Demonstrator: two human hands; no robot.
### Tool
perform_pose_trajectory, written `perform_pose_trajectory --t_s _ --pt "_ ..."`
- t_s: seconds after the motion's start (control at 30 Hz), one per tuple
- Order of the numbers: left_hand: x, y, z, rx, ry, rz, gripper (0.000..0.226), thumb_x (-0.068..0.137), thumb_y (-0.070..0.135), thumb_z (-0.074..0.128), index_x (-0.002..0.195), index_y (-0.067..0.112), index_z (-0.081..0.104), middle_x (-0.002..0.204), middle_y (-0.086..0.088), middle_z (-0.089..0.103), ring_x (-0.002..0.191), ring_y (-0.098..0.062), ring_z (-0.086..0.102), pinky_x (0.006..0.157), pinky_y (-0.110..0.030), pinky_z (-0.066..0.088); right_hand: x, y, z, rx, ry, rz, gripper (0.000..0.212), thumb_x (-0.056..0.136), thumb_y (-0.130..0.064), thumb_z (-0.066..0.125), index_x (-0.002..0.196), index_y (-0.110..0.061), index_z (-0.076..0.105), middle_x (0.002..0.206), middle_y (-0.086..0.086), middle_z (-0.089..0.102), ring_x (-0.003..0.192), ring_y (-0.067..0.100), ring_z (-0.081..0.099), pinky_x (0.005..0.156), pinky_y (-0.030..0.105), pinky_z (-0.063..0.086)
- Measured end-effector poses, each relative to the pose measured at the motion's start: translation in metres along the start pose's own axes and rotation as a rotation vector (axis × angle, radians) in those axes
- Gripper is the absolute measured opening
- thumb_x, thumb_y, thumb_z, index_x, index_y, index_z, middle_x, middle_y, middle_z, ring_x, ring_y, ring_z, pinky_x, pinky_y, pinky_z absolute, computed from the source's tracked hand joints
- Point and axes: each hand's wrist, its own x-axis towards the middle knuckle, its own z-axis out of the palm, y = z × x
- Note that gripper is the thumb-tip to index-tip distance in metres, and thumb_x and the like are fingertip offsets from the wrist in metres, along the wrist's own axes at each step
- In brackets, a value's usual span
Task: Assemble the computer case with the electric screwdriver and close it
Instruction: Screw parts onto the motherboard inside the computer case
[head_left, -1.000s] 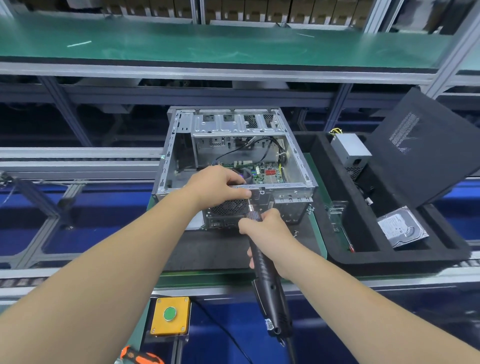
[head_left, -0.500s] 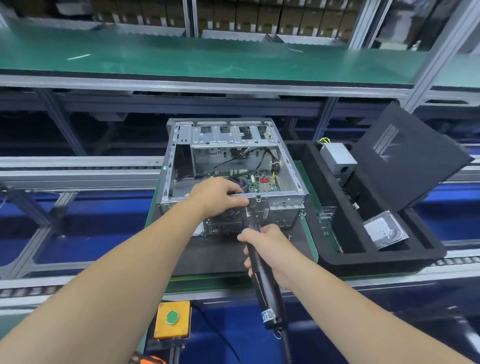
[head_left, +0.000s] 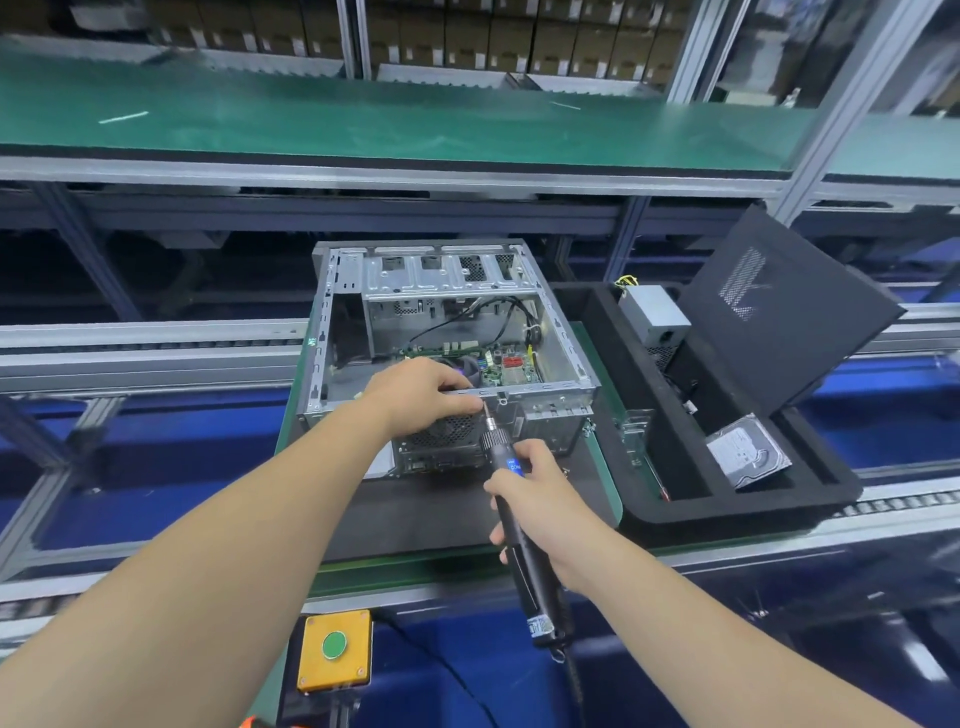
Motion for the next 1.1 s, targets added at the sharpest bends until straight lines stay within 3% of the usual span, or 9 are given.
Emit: perform_pose_trajectory --t_s 0.13,0.2,0.33,0.43,0.57,0.63,0.77,0.93,1.1 --pt "0.002 -0.001 -0.003 0.001 -0.036 0.023 0.041 0.086 0.073 0.059 0.114 0.045 0.071 0.126 0.021 0.067 0.114 -0.009 0.061 0.096 -0.041 0.052 -0.003 -0.001 -0.001 0.007 -0.025 0.003 0.035 0.084 -0.027 0.059 0.102 -0.056 0.048 0.090 0.007 0.062 0.057 0.022 0.064 0.051 0.033 0.054" --pt "0.002 -0.001 -0.005 0.000 -0.058 0.034 0.037 0.089 0.071 0.058 0.112 0.045 0.071 0.123 0.023 0.067 0.112 -0.009 0.061 0.096 -0.041 0.051 -0.004 0.000 0.000 0.010 -0.041 0.000 0.030 0.084 -0.027 0.060 0.096 -0.052 0.050 0.090 0.007 0.060 0.055 0.021 0.062 0.048 0.032 0.052" --pt "0.000 0.003 -0.004 0.002 -0.033 -0.002 0.033 0.099 0.066 0.039 0.081 0.051 0.063 0.069 0.033 0.059 0.081 -0.012 0.056 0.077 -0.033 0.046 -0.004 0.002 0.000 0.012 -0.054 -0.008 0.029 0.088 -0.023 0.060 0.105 -0.043 0.049 0.092 0.009 0.060 0.055 0.023 0.060 0.048 0.032 0.051" --pt "-0.001 0.006 -0.004 -0.061 -0.007 -0.022 0.036 0.104 0.054 0.026 0.106 0.050 0.062 0.096 0.038 0.062 0.100 -0.008 0.058 0.089 -0.035 0.045 -0.004 0.002 0.000 0.010 -0.065 -0.022 0.032 0.087 -0.022 0.060 0.103 -0.048 0.050 0.093 0.009 0.060 0.056 0.022 0.061 0.049 0.033 0.051" --pt "-0.005 0.011 -0.011 -0.222 -0.062 -0.028 0.027 0.108 0.045 0.029 0.111 0.051 0.055 0.089 0.054 0.054 0.087 0.017 0.053 0.076 -0.023 0.037 -0.004 0.001 -0.001 0.024 -0.078 -0.056 0.042 0.086 -0.022 0.059 0.079 -0.063 0.052 0.089 0.007 0.061 0.056 0.022 0.060 0.048 0.033 0.051" --pt "-0.004 0.010 -0.013 -0.277 -0.094 -0.015 0.025 0.108 0.042 0.032 0.109 0.049 0.056 0.093 0.047 0.058 0.095 0.013 0.054 0.077 -0.021 0.037 -0.002 -0.001 -0.002 0.032 -0.077 -0.071 0.044 0.086 -0.021 0.059 0.077 -0.063 0.053 0.086 0.006 0.062 0.055 0.023 0.061 0.048 0.034 0.052" --pt "-0.002 0.006 -0.016 -0.314 -0.129 0.036 0.021 0.108 0.042 0.036 0.103 0.045 0.057 0.081 0.038 0.058 0.072 0.014 0.051 0.074 -0.029 0.039 0.003 -0.004 -0.004 0.064 -0.073 -0.088 0.041 0.084 -0.021 0.059 0.078 -0.062 0.054 0.080 0.004 0.062 0.056 0.024 0.061 0.049 0.035 0.051" --pt "0.000 -0.002 -0.014 -0.357 -0.150 0.102 0.006 0.102 0.041 0.055 0.101 0.038 0.060 0.078 0.024 0.060 0.066 -0.004 0.046 0.070 -0.029 0.041 0.010 -0.011 -0.005 0.073 -0.084 -0.082 0.040 0.080 -0.025 0.059 0.082 -0.065 0.053 0.084 0.007 0.061 0.058 0.025 0.061 0.051 0.035 0.051" --pt "0.001 -0.004 -0.012 -0.320 -0.149 0.118 0.002 0.099 0.036 0.060 0.098 0.036 0.059 0.100 -0.004 0.071 0.079 -0.022 0.053 0.076 -0.036 0.047 0.013 -0.010 -0.003 0.069 -0.106 -0.074 0.039 0.083 -0.023 0.059 0.102 -0.056 0.050 0.085 0.007 0.061 0.058 0.025 0.060 0.050 0.035 0.051"
